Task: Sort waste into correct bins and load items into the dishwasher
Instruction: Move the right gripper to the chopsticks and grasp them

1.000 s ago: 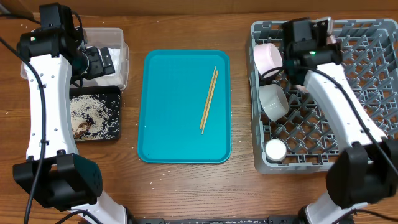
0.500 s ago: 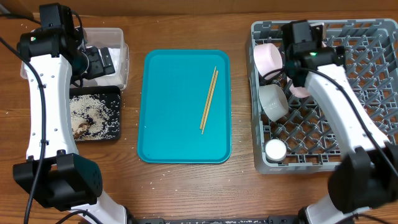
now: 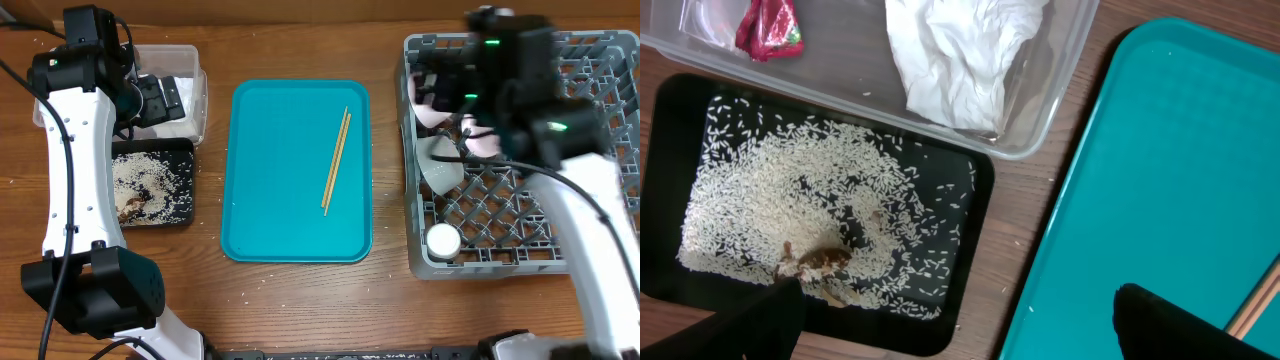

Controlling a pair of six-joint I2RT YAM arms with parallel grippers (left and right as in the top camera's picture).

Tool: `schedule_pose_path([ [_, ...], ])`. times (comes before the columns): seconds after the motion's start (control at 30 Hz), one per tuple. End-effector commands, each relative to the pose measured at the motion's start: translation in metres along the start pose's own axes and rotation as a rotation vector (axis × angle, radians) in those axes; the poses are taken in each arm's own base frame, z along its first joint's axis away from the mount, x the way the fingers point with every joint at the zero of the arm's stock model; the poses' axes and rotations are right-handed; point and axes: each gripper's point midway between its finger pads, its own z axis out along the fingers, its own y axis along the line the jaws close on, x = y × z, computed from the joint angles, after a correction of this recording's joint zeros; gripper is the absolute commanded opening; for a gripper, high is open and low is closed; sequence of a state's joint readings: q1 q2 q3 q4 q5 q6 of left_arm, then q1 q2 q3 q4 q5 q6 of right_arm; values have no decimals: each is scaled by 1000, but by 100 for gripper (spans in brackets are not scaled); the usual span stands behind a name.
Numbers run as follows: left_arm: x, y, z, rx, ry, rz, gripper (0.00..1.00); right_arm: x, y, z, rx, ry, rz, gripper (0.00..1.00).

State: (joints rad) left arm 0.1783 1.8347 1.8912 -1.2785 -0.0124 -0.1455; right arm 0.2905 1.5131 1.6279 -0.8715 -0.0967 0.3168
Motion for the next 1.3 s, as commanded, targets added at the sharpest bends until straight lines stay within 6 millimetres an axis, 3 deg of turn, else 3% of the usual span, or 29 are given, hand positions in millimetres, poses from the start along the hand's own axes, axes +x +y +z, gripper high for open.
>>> schedule_pose_path([
  [0.0, 0, 0, -1, -5, -4, 24, 100, 55, 28, 60, 16, 166, 82, 80],
  [0.17, 0, 0, -1, -5, -4, 24, 100, 112, 24, 128, 222, 248, 85, 67],
  [0.3, 0, 0, -1, -5, -4, 24, 100, 147, 9, 164, 338, 288, 194, 67],
  [0.5, 0, 0, -1, -5, -4, 24, 100, 181, 6, 209, 320, 363, 212, 63],
  [0.87, 0, 0, -1, -5, -4, 24, 100, 228, -16, 239, 401, 451, 209, 56],
  [0.93, 0, 0, -1, -5, -4, 24, 100, 231, -17, 240, 405, 456, 207, 56],
  [1.2, 0, 0, -1, -5, -4, 24, 100, 250, -5, 233, 388, 530, 197, 34],
  [1.27, 0, 0, -1, -5, -4, 24, 100, 256, -4, 229, 401, 547, 205, 33],
])
